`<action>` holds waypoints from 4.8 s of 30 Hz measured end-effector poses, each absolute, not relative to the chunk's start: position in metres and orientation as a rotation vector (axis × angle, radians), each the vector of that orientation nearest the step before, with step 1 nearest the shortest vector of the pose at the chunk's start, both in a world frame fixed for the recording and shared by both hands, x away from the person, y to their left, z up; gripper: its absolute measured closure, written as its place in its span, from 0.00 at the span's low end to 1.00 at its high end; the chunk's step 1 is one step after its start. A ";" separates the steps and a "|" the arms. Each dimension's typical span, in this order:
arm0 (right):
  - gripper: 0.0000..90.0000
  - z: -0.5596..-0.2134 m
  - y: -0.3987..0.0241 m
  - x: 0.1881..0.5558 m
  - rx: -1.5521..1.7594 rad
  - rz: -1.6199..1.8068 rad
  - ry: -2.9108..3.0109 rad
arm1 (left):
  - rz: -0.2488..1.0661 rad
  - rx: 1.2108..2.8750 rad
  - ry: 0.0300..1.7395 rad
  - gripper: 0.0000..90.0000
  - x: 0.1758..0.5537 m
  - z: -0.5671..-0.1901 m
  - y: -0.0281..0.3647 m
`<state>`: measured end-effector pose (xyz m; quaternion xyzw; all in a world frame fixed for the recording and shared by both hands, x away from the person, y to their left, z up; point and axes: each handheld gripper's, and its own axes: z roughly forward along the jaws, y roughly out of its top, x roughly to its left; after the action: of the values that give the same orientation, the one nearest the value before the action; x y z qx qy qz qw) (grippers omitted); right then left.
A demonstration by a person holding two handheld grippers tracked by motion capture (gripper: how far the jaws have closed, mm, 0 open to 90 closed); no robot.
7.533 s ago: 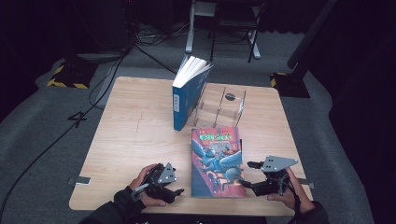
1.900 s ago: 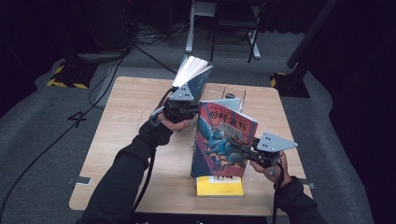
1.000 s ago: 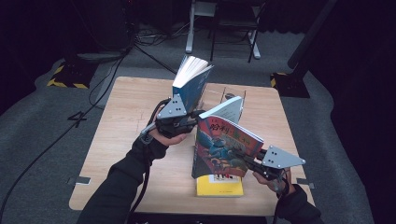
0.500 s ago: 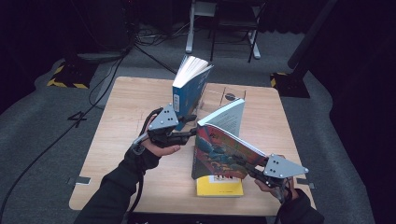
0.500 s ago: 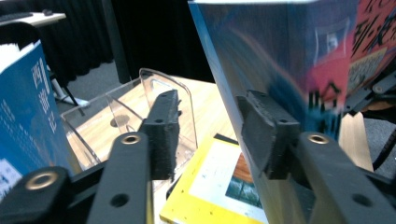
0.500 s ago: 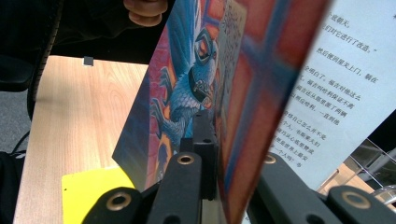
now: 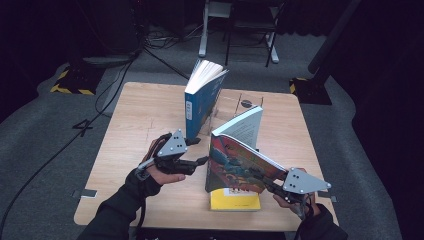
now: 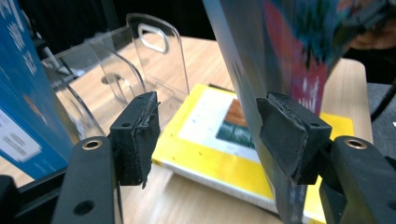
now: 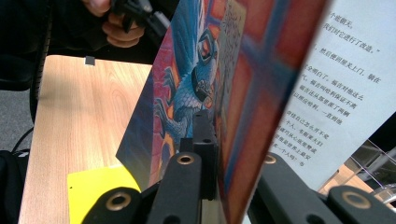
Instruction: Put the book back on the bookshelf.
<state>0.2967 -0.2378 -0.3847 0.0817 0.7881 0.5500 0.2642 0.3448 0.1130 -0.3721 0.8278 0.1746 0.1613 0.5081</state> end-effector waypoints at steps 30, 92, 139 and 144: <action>0.95 -0.385 -0.239 0.288 0.200 1.486 2.130 | 0.144 1.919 0.329 0.39 0.342 -0.405 0.064; 0.32 -0.502 -0.330 0.338 0.906 1.084 2.439 | 0.359 1.816 0.332 0.78 0.344 -0.335 0.045; 0.29 -0.505 -0.332 0.341 0.926 1.104 2.457 | 0.563 1.735 0.535 0.82 0.375 -0.288 0.075; 0.29 -0.505 -0.332 0.341 0.924 1.102 2.457 | 0.627 1.735 0.608 0.82 0.387 -0.285 0.083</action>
<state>0.3409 -0.3317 -0.5046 0.3212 0.8536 0.3829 0.1467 0.3873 0.0834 -0.2851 0.7374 0.2584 0.2666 0.5643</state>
